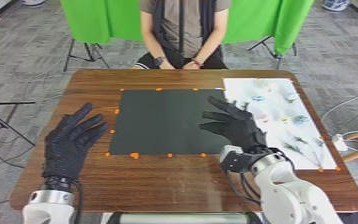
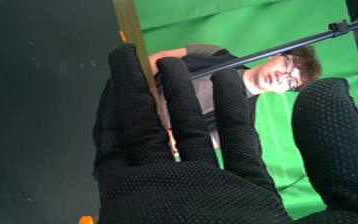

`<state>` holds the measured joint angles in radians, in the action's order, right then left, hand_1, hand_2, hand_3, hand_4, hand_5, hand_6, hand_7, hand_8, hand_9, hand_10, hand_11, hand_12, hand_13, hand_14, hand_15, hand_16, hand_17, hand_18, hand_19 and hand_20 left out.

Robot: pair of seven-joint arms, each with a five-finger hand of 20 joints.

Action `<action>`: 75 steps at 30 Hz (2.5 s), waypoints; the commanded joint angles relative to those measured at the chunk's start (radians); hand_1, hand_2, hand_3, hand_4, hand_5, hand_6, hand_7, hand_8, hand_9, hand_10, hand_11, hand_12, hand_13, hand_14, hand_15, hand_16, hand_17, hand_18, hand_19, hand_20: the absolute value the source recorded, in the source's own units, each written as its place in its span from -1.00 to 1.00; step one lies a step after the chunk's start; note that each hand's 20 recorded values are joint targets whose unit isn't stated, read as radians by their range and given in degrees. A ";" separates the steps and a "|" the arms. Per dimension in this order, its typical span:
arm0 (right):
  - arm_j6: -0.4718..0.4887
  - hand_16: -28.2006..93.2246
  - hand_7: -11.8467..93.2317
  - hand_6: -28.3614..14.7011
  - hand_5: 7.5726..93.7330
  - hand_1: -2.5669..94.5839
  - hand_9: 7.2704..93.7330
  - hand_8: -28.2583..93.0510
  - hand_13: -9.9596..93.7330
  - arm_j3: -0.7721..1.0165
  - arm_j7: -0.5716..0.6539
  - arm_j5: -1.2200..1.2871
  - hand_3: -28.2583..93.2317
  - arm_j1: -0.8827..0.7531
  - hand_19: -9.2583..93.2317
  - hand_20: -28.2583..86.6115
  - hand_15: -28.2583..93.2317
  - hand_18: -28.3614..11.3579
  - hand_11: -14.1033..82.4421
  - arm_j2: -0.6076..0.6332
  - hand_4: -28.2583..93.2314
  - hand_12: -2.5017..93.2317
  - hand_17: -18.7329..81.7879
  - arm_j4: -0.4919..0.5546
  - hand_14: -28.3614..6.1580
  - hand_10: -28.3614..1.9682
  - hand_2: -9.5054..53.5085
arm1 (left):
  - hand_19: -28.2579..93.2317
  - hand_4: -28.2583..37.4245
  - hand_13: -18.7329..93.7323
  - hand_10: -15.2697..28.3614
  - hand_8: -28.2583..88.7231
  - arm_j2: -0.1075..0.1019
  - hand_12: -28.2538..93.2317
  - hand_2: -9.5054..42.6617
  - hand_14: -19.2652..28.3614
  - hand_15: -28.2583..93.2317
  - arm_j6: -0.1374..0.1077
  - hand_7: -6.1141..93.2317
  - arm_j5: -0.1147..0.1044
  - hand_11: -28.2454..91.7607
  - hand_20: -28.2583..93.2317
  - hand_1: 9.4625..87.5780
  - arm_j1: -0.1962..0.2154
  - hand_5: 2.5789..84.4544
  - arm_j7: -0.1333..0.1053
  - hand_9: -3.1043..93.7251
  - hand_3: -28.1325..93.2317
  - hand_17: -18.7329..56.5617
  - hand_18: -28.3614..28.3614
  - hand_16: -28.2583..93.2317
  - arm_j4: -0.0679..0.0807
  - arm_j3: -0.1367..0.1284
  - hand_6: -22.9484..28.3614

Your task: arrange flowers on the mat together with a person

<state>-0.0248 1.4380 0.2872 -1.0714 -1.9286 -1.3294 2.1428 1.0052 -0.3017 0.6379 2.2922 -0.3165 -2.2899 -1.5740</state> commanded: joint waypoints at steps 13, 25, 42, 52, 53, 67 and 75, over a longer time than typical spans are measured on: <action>-0.016 -0.37 -0.52 0.34 -0.14 -0.58 0.03 -0.77 0.02 -0.010 -0.012 0.005 0.82 -0.014 0.16 -0.21 0.04 -0.54 -0.46 0.001 -1.00 -0.72 -0.52 0.007 -0.59 -0.27 -0.40 | 0.57 -1.00 -0.15 0.78 -0.67 0.020 -0.37 -0.21 1.00 0.35 0.008 -0.66 0.006 -0.08 -0.79 -0.75 0.007 -0.16 0.024 -0.17 0.70 -0.65 0.93 -0.74 0.005 -0.006 0.31; -0.020 -0.37 -0.52 0.34 -0.14 -0.58 0.03 -0.77 0.02 -0.010 -0.013 0.008 0.82 -0.009 0.16 -0.21 0.04 -0.53 -0.46 0.004 -1.00 -0.72 -0.52 0.005 -0.59 -0.27 -0.40 | 0.57 -1.00 -0.15 0.78 -0.67 0.020 -0.37 -0.21 1.00 0.35 0.010 -0.66 0.006 -0.08 -0.77 -0.75 0.008 -0.15 0.025 -0.17 0.70 -0.65 0.93 -0.74 0.005 -0.008 0.31; -0.020 -0.37 -0.52 0.34 -0.14 -0.58 0.03 -0.77 0.02 -0.008 -0.015 0.007 0.82 -0.011 0.16 -0.21 0.04 -0.53 -0.46 0.004 -1.00 -0.72 -0.52 0.007 -0.59 -0.27 -0.40 | 0.57 -1.00 -0.15 0.78 -0.67 0.023 -0.37 -0.20 1.00 0.36 0.012 -0.66 0.008 -0.07 -0.76 -0.75 0.009 -0.15 0.029 -0.17 0.70 -0.65 0.94 -0.74 0.003 -0.010 0.31; -0.019 -0.37 -0.52 0.34 -0.14 -0.58 0.03 -0.77 0.02 -0.008 -0.013 0.007 0.82 -0.012 0.16 -0.21 0.04 -0.53 -0.46 0.003 -1.00 -0.72 -0.52 0.006 -0.59 -0.26 -0.40 | 0.57 -1.00 -0.15 0.78 -0.67 0.023 -0.37 -0.20 1.00 0.36 0.012 -0.66 0.009 -0.07 -0.76 -0.75 0.009 -0.15 0.032 -0.16 0.70 -0.65 0.94 -0.74 0.003 -0.010 0.31; -0.022 -0.37 -0.52 0.34 -0.14 -0.58 0.03 -0.77 0.02 -0.009 -0.012 0.006 0.82 -0.014 0.16 -0.21 0.04 -0.53 -0.46 0.003 -1.00 -0.72 -0.52 0.007 -0.59 -0.26 -0.40 | 0.57 -1.00 -0.15 0.78 -0.67 0.024 -0.37 -0.20 1.00 0.36 0.012 -0.66 0.009 -0.07 -0.76 -0.75 0.009 -0.15 0.033 -0.16 0.70 -0.65 0.94 -0.74 0.003 -0.010 0.31; -0.030 -0.37 -0.52 0.34 -0.14 -0.58 0.03 -0.77 0.02 -0.013 -0.010 0.008 0.82 -0.010 0.16 -0.21 0.05 -0.53 -0.46 0.006 -1.00 -0.72 -0.52 0.007 -0.58 -0.27 -0.39 | 0.58 -1.00 -0.15 0.78 -0.67 0.027 -0.37 -0.20 1.00 0.36 0.013 -0.66 0.011 -0.07 -0.76 -0.74 0.010 -0.15 0.034 -0.16 0.70 -0.65 0.93 -0.74 0.003 -0.013 0.32; -0.036 -0.37 -0.52 0.33 -0.14 -0.58 0.03 -0.77 0.02 -0.015 -0.006 0.008 0.82 -0.010 0.16 -0.21 0.05 -0.53 -0.46 0.007 -1.00 -0.72 -0.52 0.008 -0.58 -0.27 -0.39 | 0.58 -1.00 -0.15 0.78 -0.67 0.033 -0.37 -0.20 1.00 0.36 0.018 -0.66 0.015 -0.07 -0.76 -0.74 0.009 -0.15 0.043 -0.16 0.70 -0.65 0.94 -0.74 0.004 -0.015 0.32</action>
<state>-0.0493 1.4292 0.2825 -1.0639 -1.9317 -1.3247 2.1440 1.0284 -0.2950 0.6462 2.2922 -0.2852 -2.2901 -1.5864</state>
